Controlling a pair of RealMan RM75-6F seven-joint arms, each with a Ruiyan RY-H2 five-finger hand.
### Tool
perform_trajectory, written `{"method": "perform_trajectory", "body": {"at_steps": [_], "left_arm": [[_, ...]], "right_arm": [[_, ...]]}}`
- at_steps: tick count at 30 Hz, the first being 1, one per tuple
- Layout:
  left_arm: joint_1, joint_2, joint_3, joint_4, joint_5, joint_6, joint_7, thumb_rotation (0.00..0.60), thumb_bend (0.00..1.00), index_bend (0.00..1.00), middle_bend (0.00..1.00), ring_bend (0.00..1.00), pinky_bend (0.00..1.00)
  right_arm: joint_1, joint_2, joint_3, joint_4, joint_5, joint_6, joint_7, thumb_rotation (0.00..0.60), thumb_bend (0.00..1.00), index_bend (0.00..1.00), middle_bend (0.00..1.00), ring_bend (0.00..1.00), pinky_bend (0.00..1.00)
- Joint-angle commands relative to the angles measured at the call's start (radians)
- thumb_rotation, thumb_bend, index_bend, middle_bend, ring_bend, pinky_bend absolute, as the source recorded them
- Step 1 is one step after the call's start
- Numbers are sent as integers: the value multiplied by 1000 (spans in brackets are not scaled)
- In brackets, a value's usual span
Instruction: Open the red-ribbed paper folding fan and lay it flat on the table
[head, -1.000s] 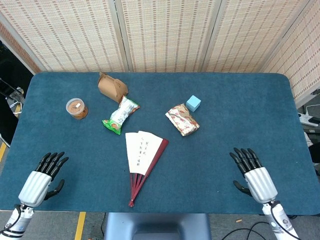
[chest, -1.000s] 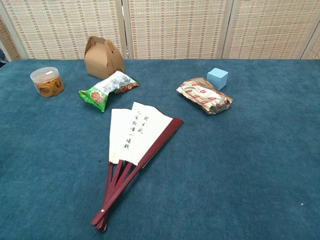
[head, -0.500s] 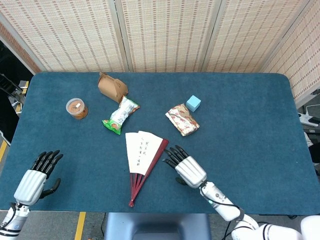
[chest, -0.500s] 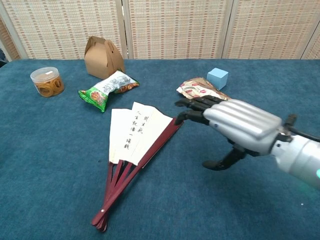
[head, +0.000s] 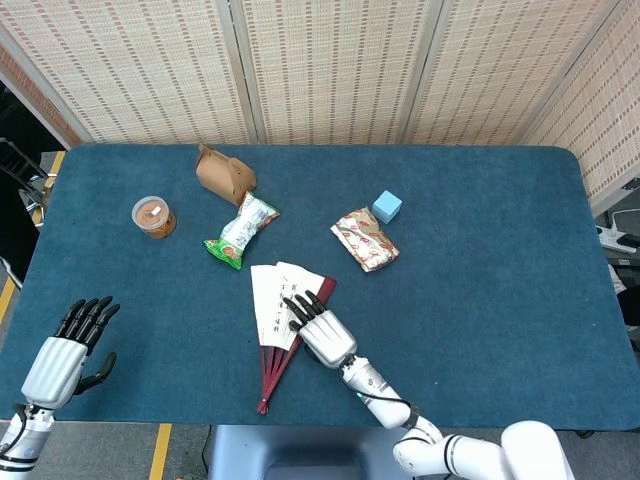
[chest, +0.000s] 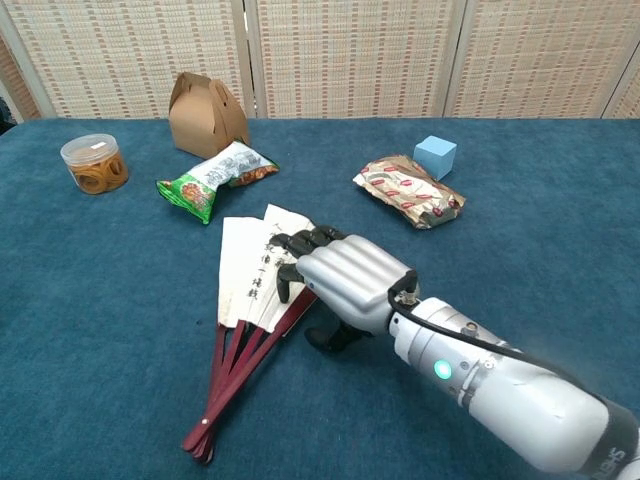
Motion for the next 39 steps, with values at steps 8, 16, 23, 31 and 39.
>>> {"method": "perform_trajectory", "body": {"at_steps": [8,16,23,31,39], "left_arm": [[2,-3,-7,15,-12,-6,-2,600,452,39,0,0,53],[3,-8,-8,24,-13,-7,-4,600,456,40,0,0,53],[5,-10,-1,18,-7,-9,-1,600,460,43,0,0,53],[-16,-8,20,5,-7,-67,-143,600,524,131,0,0,55],[-77,-64,39,42,-38,-217,-471,600,477,276,2,0,50]], "right_arm": [[74,-159,-1,249,7,62,153,600,147,498,58,0,0],[92,-159,-24,285,-2,152,228,600,258,661,144,0,0],[108,-88,-2,170,-36,256,228,600,275,676,150,0,0],[108,72,52,-191,-21,269,80,600,304,676,150,0,0],[144,145,187,-491,128,185,-129,600,304,676,150,0,0]]}}
